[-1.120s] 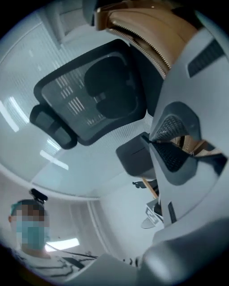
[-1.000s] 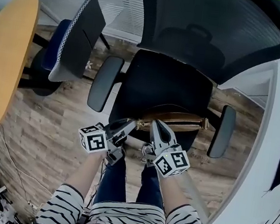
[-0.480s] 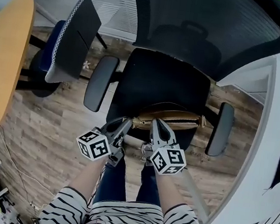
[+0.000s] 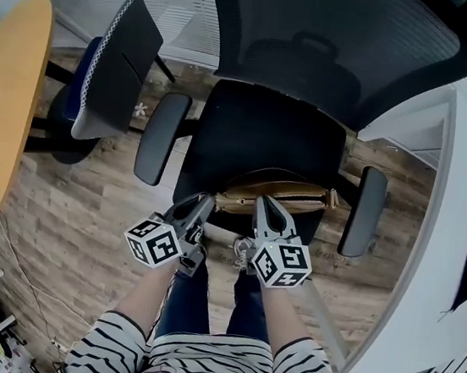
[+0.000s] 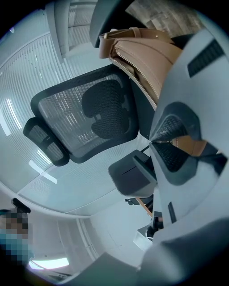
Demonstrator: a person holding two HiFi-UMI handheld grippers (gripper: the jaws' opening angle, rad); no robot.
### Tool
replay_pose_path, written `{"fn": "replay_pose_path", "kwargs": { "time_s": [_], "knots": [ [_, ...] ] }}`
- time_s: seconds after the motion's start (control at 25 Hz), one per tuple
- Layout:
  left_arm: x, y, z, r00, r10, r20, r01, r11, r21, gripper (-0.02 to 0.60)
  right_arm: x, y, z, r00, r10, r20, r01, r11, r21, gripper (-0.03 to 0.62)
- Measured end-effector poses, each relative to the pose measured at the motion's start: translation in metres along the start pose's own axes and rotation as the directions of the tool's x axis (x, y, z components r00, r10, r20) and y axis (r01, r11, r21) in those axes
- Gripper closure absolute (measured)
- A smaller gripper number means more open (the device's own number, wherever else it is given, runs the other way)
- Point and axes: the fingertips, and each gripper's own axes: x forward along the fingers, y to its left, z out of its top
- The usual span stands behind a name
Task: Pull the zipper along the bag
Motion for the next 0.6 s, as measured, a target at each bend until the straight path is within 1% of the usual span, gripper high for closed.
{"fn": "replay_pose_path", "kwargs": {
  "time_s": [0.28,0.6],
  "knots": [
    [0.0,0.003,0.0,1.0,0.02,0.009,-0.02,1.0,-0.007,0.537,-0.009,-0.021,0.011,0.999,-0.048,0.009,0.048,0.999,-0.019,0.559],
    [0.0,0.001,-0.001,0.999,0.04,0.029,-0.04,0.999,-0.003,0.536,-0.026,-0.041,0.019,0.996,-0.085,0.015,0.086,0.995,-0.045,0.559]
  ]
}}
